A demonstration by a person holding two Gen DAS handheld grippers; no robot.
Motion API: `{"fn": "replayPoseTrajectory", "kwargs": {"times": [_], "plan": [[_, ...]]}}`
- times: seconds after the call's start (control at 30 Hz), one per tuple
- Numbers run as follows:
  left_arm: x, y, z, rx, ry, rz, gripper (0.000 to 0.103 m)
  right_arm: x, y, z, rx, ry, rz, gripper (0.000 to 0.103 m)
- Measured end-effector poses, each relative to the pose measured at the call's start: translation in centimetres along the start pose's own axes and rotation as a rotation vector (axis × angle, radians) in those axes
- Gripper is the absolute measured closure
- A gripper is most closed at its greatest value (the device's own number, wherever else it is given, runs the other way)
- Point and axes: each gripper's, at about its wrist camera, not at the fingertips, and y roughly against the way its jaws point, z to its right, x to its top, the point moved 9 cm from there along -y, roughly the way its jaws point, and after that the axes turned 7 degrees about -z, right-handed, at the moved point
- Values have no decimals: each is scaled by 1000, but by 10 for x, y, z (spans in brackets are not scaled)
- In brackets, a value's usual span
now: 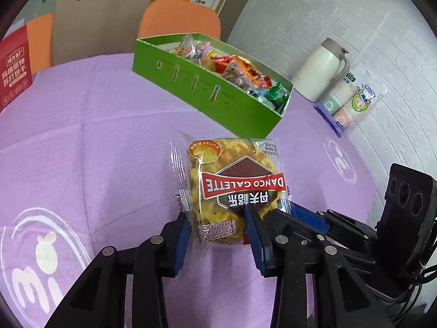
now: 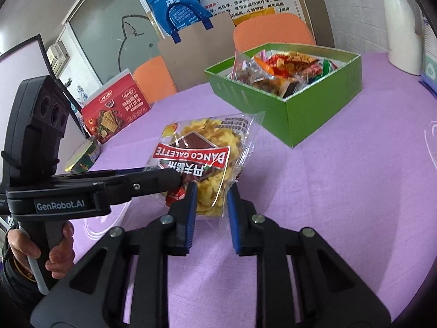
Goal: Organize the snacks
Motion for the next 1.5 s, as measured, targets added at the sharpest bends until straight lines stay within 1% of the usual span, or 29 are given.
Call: {"fn": "replayPoseTrajectory", "kwargs": {"times": [0.1, 0.33, 0.43, 0.57, 0.63, 0.73, 0.9, 1.0, 1.1, 1.23, 1.27, 1.3, 1.33, 1.37, 1.4, 1.43, 1.47, 1.5], "plan": [[18, 9, 15, -10, -25, 32, 64, 21, 12, 8, -3, -6, 50, 79], [76, 16, 53, -23, -85, 104, 64, 74, 34, 35, -41, -9, 157, 79], [104, 14, 65, -31, -100, 122, 64, 95, 35, 50, -53, -19, 193, 79], [141, 4, 81, -18, -133, 130, 64, 120, 29, 74, -61, -42, 222, 79], [157, -4, 86, -13, -143, 132, 64, 128, 22, 87, -71, -55, 219, 79], [174, -24, 86, -5, -148, 112, 64, 135, 8, 104, -87, -70, 192, 79], [185, -60, 76, 4, -129, 53, 64, 136, -22, 126, -102, -90, 130, 78], [190, -78, 65, 16, -105, 28, 64, 141, -38, 136, -106, -97, 111, 77], [199, -86, 57, 22, -85, 34, 64, 149, -46, 141, -104, -99, 114, 75], [207, -88, 53, 52, -92, 55, 62, 150, -47, 140, -109, -73, 118, 68], [208, -87, 53, 52, -91, 60, 61, 149, -43, 137, -109, -52, 129, 60], [206, -85, 54, 38, -88, 65, 53, 147, -37, 133, -116, -21, 150, 54], [205, -80, 54, 31, -84, 79, 39, 146, -31, 131, -136, 1, 173, 39], [204, -75, 54, 34, -79, 98, 31, 145, -25, 128, -151, 22, 195, 24], [203, -68, 52, 47, -72, 128, 15, 143, -19, 126, -162, 37, 213, 18], [202, -59, 49, 62, -59, 161, 4, 141, -14, 125, -170, 46, 223, 12], [201, -51, 47, 72, -45, 185, 1, 139, -10, 123, -179, 51, 227, 11], [198, -44, 44, 80, -29, 206, 0, 136, -5, 123, -193, 51, 230, 10]]}}
